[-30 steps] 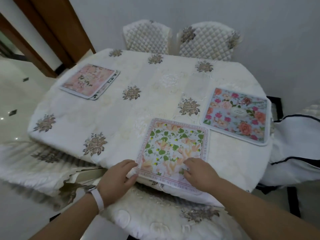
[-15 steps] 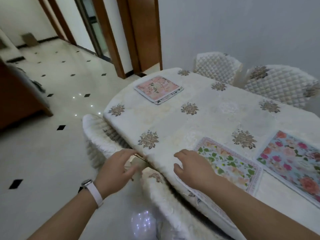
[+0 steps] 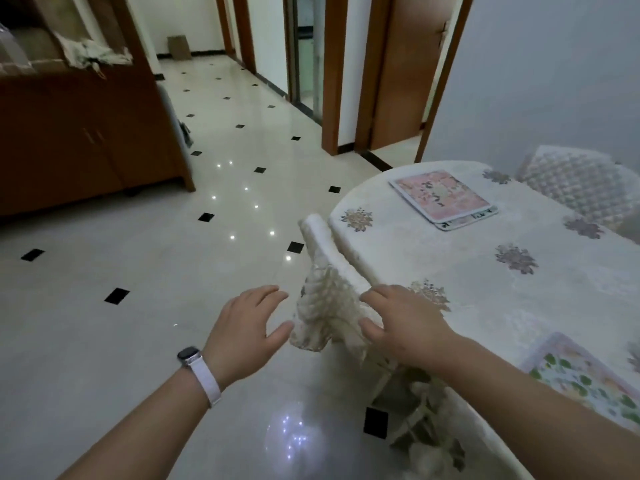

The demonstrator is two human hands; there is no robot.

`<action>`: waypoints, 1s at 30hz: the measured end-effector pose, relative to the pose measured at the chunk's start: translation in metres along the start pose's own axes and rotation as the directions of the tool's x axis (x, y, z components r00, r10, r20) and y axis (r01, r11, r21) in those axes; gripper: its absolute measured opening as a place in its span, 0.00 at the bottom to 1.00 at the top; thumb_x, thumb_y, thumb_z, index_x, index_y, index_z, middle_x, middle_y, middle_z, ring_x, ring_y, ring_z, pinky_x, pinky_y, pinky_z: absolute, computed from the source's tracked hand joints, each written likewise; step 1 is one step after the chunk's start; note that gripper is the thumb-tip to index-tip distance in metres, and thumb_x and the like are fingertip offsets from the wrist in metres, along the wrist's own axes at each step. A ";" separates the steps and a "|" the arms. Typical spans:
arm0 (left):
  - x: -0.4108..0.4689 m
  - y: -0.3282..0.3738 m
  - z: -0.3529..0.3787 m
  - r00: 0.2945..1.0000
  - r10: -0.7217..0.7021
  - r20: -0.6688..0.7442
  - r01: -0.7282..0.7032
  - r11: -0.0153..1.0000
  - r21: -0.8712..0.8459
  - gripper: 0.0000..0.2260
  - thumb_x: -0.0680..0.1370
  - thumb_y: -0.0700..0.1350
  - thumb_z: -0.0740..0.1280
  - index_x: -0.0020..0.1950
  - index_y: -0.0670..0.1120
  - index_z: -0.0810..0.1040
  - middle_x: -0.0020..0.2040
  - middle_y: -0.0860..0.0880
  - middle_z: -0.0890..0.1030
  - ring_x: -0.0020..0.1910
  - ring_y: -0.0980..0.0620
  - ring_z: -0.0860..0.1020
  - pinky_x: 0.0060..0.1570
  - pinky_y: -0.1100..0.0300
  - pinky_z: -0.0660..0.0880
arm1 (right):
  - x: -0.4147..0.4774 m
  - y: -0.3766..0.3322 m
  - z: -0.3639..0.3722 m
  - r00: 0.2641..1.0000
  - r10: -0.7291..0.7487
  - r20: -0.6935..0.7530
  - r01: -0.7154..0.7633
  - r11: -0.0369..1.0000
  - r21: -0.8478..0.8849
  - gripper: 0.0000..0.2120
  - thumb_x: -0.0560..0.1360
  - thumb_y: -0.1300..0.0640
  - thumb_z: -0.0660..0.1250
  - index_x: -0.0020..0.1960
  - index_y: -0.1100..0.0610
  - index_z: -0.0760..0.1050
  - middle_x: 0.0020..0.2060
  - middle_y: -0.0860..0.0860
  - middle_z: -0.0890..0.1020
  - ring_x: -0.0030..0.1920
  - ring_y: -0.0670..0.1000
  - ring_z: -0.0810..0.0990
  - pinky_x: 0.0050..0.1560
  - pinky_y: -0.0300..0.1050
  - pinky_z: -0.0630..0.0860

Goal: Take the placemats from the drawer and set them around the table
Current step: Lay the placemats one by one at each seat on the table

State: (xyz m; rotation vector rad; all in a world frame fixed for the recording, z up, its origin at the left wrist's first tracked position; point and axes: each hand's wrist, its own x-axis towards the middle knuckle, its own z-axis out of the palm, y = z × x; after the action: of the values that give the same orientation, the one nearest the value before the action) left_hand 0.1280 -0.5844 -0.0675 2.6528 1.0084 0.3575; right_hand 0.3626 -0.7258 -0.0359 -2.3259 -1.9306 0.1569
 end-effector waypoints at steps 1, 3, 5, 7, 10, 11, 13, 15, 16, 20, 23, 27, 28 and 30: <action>-0.002 -0.019 -0.005 1.000 -0.025 -0.005 0.025 1.000 -0.016 0.28 0.75 0.63 0.57 0.68 0.49 0.76 0.68 0.50 0.76 0.67 0.48 0.73 0.65 0.48 0.68 | 0.014 -0.017 0.001 1.000 -0.013 -0.006 0.013 1.000 -0.004 0.19 0.79 0.42 0.57 0.64 0.50 0.74 0.60 0.47 0.78 0.58 0.52 0.75 0.56 0.48 0.73; -0.007 -0.054 -0.013 0.999 -0.051 -0.010 0.051 0.999 -0.019 0.25 0.76 0.61 0.60 0.68 0.50 0.76 0.69 0.50 0.76 0.68 0.48 0.72 0.66 0.49 0.67 | 0.039 -0.048 0.006 0.999 -0.039 -0.005 0.039 0.999 -0.001 0.20 0.79 0.43 0.58 0.65 0.51 0.74 0.60 0.48 0.78 0.58 0.52 0.75 0.56 0.48 0.73; -0.015 -0.085 -0.024 0.997 -0.070 -0.014 0.070 0.997 -0.013 0.23 0.76 0.59 0.61 0.68 0.50 0.77 0.69 0.50 0.76 0.68 0.48 0.72 0.66 0.50 0.66 | 0.059 -0.077 0.013 0.998 -0.059 0.009 0.059 0.998 0.014 0.21 0.79 0.43 0.58 0.68 0.50 0.72 0.64 0.48 0.76 0.61 0.52 0.74 0.59 0.48 0.71; -0.023 -0.110 -0.035 0.996 -0.091 -0.021 0.091 0.996 -0.006 0.23 0.76 0.59 0.61 0.67 0.50 0.77 0.68 0.50 0.77 0.67 0.48 0.73 0.66 0.50 0.67 | 0.076 -0.101 0.019 0.995 -0.093 0.031 0.093 0.996 0.014 0.22 0.80 0.43 0.57 0.70 0.51 0.70 0.66 0.47 0.75 0.63 0.51 0.73 0.62 0.47 0.70; -0.032 -0.141 -0.048 0.994 -0.103 -0.036 0.103 0.995 0.010 0.23 0.76 0.58 0.61 0.66 0.49 0.78 0.66 0.48 0.78 0.66 0.46 0.74 0.65 0.49 0.69 | 0.096 -0.129 0.024 0.990 -0.130 0.058 0.131 0.991 -0.017 0.23 0.80 0.42 0.56 0.72 0.50 0.68 0.67 0.47 0.74 0.65 0.50 0.72 0.63 0.46 0.69; -0.035 -0.149 -0.052 0.993 -0.106 -0.044 0.107 0.994 0.016 0.23 0.76 0.58 0.61 0.66 0.49 0.78 0.66 0.48 0.78 0.66 0.46 0.74 0.65 0.49 0.69 | 0.102 -0.136 0.025 0.989 -0.139 0.060 0.141 0.990 -0.031 0.23 0.81 0.41 0.55 0.72 0.50 0.68 0.67 0.47 0.74 0.65 0.50 0.72 0.62 0.45 0.68; -0.038 -0.162 -0.058 0.991 -0.113 -0.068 0.114 0.993 0.018 0.23 0.77 0.58 0.60 0.66 0.48 0.78 0.66 0.48 0.78 0.66 0.46 0.74 0.65 0.50 0.69 | 0.115 -0.147 0.025 0.986 -0.155 0.067 0.159 0.986 -0.048 0.23 0.81 0.42 0.55 0.73 0.50 0.67 0.68 0.47 0.73 0.65 0.51 0.71 0.63 0.46 0.68; -0.040 -0.172 -0.063 0.987 -0.135 -0.087 0.137 0.991 0.013 0.22 0.77 0.58 0.61 0.66 0.48 0.78 0.67 0.48 0.77 0.67 0.46 0.73 0.66 0.50 0.68 | 0.127 -0.156 0.025 0.982 -0.172 0.073 0.176 0.983 -0.044 0.23 0.81 0.42 0.55 0.73 0.50 0.67 0.68 0.47 0.72 0.65 0.51 0.71 0.63 0.48 0.69; -0.039 -0.176 -0.064 0.985 -0.145 -0.095 0.146 0.989 0.008 0.21 0.77 0.57 0.62 0.66 0.48 0.78 0.67 0.48 0.77 0.67 0.46 0.73 0.67 0.50 0.67 | 0.134 -0.159 0.024 0.981 -0.181 0.072 0.184 0.982 -0.042 0.23 0.81 0.42 0.55 0.73 0.50 0.67 0.68 0.48 0.72 0.66 0.51 0.70 0.63 0.48 0.69; -0.036 -0.196 -0.067 0.981 -0.169 -0.099 0.171 0.985 0.019 0.20 0.79 0.55 0.65 0.68 0.49 0.76 0.69 0.49 0.75 0.69 0.48 0.71 0.69 0.53 0.64 | 0.167 -0.170 0.029 0.978 -0.200 0.063 0.201 0.979 -0.024 0.24 0.81 0.42 0.54 0.73 0.50 0.67 0.69 0.46 0.72 0.67 0.50 0.69 0.64 0.48 0.69; -0.025 -0.215 -0.068 0.977 -0.198 -0.084 0.202 0.979 0.037 0.20 0.79 0.55 0.65 0.69 0.49 0.76 0.69 0.50 0.75 0.69 0.48 0.71 0.69 0.54 0.63 | 0.196 -0.177 0.038 0.973 -0.224 0.049 0.224 0.975 0.016 0.23 0.80 0.42 0.55 0.72 0.50 0.68 0.68 0.45 0.73 0.67 0.50 0.70 0.64 0.48 0.69; 0.006 -0.241 -0.068 0.971 -0.228 -0.068 0.232 0.971 0.056 0.20 0.78 0.56 0.63 0.67 0.49 0.77 0.67 0.49 0.77 0.67 0.47 0.73 0.66 0.52 0.66 | 0.239 -0.175 0.052 0.969 -0.243 0.054 0.239 0.969 0.065 0.22 0.80 0.43 0.56 0.71 0.50 0.69 0.67 0.45 0.74 0.66 0.50 0.70 0.64 0.47 0.68; 0.018 -0.248 -0.068 0.969 -0.238 -0.063 0.242 0.969 0.059 0.21 0.78 0.56 0.63 0.67 0.49 0.77 0.67 0.49 0.77 0.67 0.47 0.74 0.66 0.51 0.67 | 0.252 -0.171 0.055 0.970 -0.238 0.056 0.234 0.969 0.073 0.21 0.80 0.43 0.56 0.71 0.50 0.70 0.67 0.45 0.74 0.65 0.50 0.71 0.64 0.48 0.69; 0.047 -0.259 -0.066 0.966 -0.250 -0.060 0.253 0.966 0.057 0.21 0.77 0.56 0.63 0.66 0.48 0.78 0.66 0.48 0.78 0.66 0.46 0.74 0.64 0.50 0.68 | 0.280 -0.160 0.059 0.972 -0.226 0.065 0.219 0.971 0.093 0.21 0.80 0.44 0.57 0.70 0.50 0.70 0.66 0.46 0.74 0.65 0.51 0.71 0.63 0.48 0.69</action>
State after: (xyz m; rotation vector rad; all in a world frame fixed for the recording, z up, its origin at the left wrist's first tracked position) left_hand -0.0164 -0.3556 -0.0892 2.5395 1.3769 0.3448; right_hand 0.2495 -0.4204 -0.0713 -2.0604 -2.1575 0.3024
